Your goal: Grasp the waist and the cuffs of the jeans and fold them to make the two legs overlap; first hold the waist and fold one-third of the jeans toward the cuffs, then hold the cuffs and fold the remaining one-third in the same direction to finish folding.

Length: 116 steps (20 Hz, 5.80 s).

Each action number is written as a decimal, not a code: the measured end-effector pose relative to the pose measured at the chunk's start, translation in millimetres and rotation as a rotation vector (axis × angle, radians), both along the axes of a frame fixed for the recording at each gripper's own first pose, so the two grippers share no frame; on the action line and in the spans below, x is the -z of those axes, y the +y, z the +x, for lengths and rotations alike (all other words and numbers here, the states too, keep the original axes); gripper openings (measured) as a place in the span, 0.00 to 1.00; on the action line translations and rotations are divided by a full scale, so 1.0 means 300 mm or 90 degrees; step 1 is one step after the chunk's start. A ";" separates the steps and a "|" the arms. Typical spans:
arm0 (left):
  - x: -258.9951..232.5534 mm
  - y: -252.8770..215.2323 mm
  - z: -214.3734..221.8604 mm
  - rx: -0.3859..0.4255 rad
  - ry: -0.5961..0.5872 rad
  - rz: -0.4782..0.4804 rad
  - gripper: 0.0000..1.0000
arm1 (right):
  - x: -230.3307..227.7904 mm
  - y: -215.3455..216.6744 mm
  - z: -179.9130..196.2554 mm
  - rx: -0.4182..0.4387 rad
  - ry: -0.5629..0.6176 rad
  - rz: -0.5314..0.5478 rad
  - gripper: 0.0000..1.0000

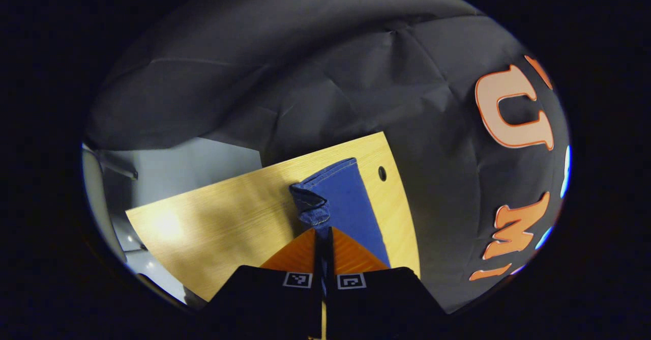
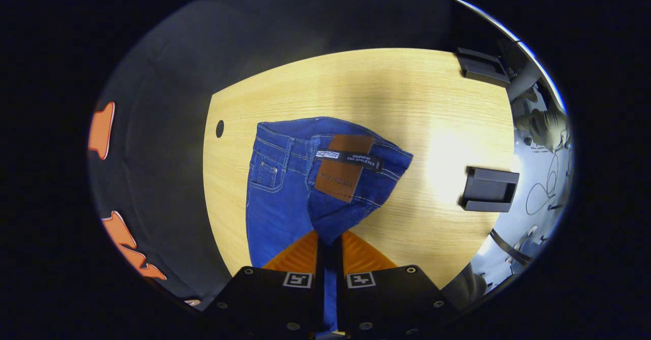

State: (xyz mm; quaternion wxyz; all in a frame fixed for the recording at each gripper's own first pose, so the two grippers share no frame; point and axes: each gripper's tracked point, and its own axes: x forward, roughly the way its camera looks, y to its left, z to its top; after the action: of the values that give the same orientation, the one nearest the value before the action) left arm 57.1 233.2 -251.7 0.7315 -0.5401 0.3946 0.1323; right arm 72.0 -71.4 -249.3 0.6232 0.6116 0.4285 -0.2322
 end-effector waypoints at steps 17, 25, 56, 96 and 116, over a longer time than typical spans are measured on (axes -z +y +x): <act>0.162 -0.107 0.390 0.091 0.117 0.109 0.04 | 0.026 0.069 0.491 -0.053 0.055 0.056 0.11; 0.183 -0.137 0.532 0.158 0.106 0.134 0.05 | 0.031 0.121 0.615 -0.025 0.056 0.136 0.11; -0.781 -0.555 0.499 0.216 -0.467 0.584 0.98 | 0.083 -0.118 0.436 -0.123 -0.104 -0.165 0.87; -0.774 -0.696 0.175 0.317 -0.499 0.580 0.97 | -0.554 0.074 0.250 -0.292 -0.453 -0.500 0.28; -0.609 -0.304 0.129 0.240 -0.393 0.581 0.98 | -0.474 1.014 0.102 -0.634 -0.546 -0.622 0.28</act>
State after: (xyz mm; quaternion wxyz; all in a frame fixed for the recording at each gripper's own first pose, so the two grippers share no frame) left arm 95.7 141.8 -68.9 0.9823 -0.1045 0.1551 -0.0070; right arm 102.7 232.9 -107.0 0.9592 0.0450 0.2246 0.1654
